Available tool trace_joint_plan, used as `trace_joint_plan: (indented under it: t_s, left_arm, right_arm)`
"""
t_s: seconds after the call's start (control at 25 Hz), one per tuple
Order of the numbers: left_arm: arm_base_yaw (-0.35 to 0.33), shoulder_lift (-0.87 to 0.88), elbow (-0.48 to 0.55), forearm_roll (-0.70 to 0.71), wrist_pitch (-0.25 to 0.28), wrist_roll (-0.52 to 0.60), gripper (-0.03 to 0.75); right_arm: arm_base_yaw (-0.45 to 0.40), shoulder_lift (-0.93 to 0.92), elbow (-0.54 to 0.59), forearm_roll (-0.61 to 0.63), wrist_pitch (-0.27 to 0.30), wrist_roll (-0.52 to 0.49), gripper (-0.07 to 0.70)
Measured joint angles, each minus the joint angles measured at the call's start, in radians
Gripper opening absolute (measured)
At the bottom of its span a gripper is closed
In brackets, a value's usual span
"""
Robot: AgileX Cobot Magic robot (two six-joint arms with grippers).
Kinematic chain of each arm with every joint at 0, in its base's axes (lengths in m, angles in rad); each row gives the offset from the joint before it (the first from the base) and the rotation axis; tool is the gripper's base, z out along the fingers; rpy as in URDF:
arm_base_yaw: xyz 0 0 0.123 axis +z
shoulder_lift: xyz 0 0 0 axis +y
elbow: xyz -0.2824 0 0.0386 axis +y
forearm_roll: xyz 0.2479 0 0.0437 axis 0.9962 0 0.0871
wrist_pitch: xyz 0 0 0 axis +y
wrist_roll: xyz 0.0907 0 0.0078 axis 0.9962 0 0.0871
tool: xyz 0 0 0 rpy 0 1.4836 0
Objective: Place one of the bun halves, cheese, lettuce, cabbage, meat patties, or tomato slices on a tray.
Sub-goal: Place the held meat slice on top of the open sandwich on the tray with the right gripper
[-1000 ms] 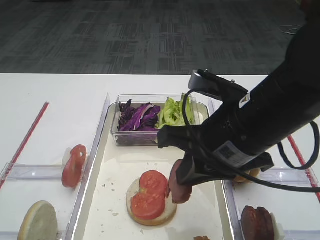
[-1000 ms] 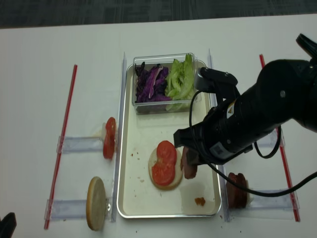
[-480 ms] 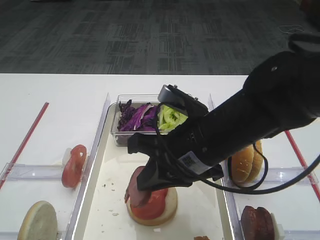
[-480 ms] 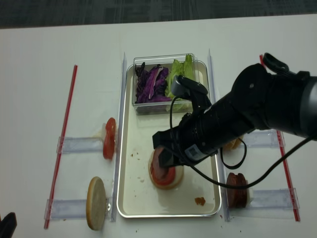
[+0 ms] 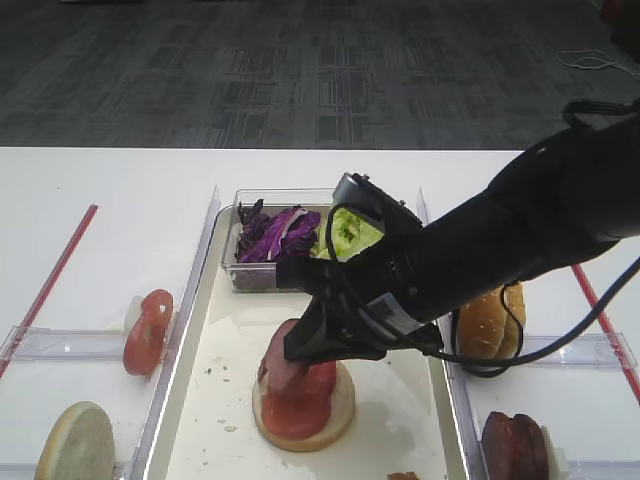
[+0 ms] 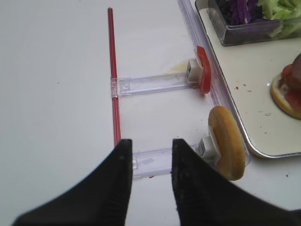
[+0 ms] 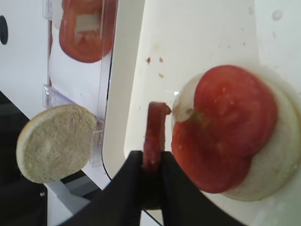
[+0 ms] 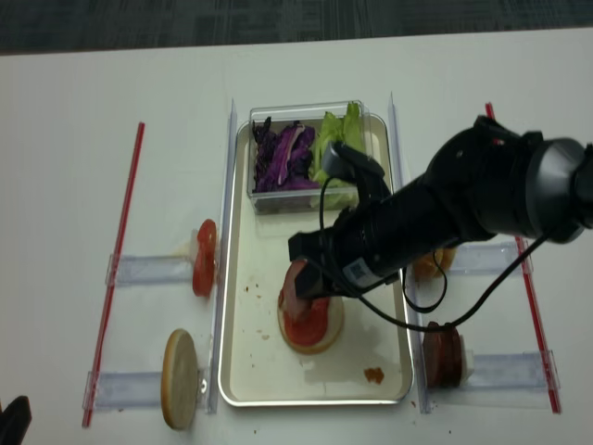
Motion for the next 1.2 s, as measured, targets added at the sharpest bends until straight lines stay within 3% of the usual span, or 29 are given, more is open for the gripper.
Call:
trace_joint_plan:
  t_s: [0.36,0.68,1.2]
  left_arm:
    - [0.0,0.0,0.001,0.0,0.0,0.0,0.197]
    - [0.0,0.0,0.001,0.0,0.0,0.0,0.197]
    - [0.0,0.0,0.001,0.0,0.0,0.0,0.197]
  right_arm:
    - [-0.034,0.103,-0.001,0.158,0.115,-0.162,0.113]
    - [-0.036,0.124,-0.001,0.178,0.093,-0.209,0.113]
    - [-0.036,0.124,-0.001,0.131,0.054,-0.198,0.112]
